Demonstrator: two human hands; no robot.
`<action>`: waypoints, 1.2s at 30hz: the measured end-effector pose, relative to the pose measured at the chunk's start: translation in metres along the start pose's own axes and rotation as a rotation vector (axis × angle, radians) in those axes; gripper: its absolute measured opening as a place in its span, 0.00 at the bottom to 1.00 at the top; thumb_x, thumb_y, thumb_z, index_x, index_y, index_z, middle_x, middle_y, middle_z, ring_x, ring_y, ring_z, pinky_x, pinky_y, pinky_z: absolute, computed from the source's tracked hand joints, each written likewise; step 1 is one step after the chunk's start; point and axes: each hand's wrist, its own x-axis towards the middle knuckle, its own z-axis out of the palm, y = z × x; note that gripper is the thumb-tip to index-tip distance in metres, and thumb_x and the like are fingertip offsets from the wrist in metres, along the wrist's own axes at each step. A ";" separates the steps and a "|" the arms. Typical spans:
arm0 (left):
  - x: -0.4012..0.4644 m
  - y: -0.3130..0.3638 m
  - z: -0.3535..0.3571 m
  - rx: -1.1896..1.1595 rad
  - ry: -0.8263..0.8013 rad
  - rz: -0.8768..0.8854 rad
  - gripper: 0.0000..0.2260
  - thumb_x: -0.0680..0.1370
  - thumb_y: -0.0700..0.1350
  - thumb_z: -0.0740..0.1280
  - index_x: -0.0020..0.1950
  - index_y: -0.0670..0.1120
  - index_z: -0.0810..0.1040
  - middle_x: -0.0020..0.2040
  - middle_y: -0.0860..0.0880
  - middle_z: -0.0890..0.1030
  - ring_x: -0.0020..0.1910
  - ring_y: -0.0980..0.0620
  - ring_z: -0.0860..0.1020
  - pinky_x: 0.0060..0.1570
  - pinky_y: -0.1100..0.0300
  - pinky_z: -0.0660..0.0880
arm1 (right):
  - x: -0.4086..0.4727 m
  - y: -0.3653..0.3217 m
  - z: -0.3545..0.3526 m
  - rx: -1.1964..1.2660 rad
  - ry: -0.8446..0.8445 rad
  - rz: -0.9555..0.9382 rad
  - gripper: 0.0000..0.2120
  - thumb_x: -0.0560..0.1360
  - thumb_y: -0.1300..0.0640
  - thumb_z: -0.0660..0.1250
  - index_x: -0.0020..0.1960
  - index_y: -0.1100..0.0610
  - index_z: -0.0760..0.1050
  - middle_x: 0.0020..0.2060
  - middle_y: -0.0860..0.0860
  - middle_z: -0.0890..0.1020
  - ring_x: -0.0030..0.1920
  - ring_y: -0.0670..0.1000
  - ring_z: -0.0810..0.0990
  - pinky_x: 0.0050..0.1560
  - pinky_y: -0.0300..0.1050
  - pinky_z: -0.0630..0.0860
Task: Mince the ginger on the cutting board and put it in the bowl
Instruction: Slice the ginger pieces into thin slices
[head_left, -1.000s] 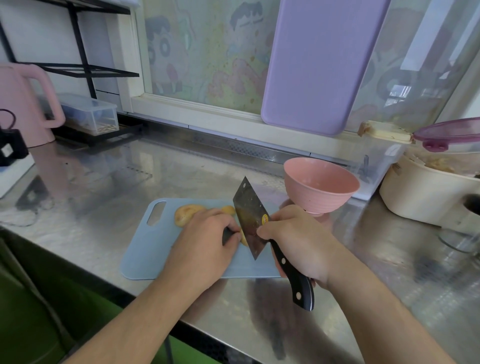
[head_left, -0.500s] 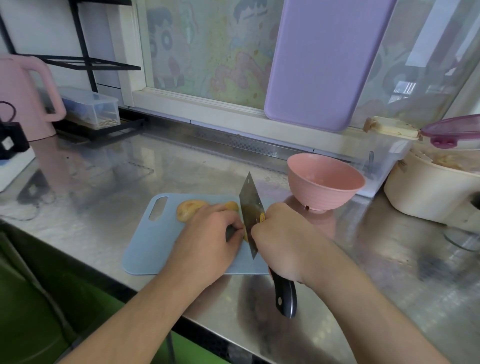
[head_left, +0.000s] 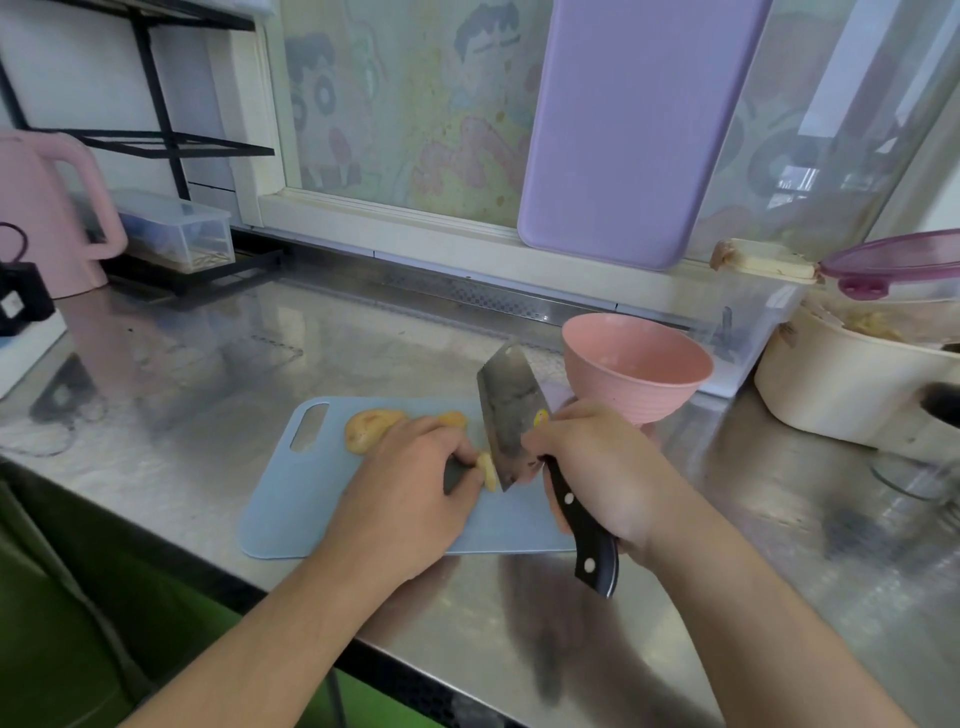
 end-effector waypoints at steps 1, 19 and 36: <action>0.000 0.001 -0.001 0.002 -0.004 -0.002 0.02 0.78 0.53 0.70 0.49 0.57 0.80 0.49 0.63 0.76 0.55 0.59 0.72 0.56 0.57 0.74 | 0.001 0.000 -0.004 0.034 0.009 0.012 0.10 0.73 0.64 0.66 0.34 0.67 0.80 0.21 0.54 0.72 0.24 0.54 0.68 0.27 0.41 0.64; 0.028 0.017 0.011 0.122 -0.056 -0.039 0.09 0.81 0.45 0.67 0.61 0.52 0.80 0.58 0.53 0.77 0.55 0.49 0.78 0.57 0.50 0.77 | 0.020 0.021 -0.020 0.056 0.101 0.015 0.12 0.74 0.65 0.64 0.44 0.77 0.74 0.25 0.58 0.67 0.23 0.53 0.62 0.24 0.37 0.57; 0.038 0.014 0.022 0.121 -0.081 0.055 0.11 0.80 0.53 0.68 0.63 0.56 0.77 0.58 0.60 0.79 0.57 0.53 0.77 0.52 0.56 0.75 | 0.034 0.031 -0.015 -0.045 0.118 -0.021 0.10 0.67 0.60 0.65 0.35 0.67 0.69 0.31 0.55 0.64 0.33 0.54 0.63 0.36 0.51 0.61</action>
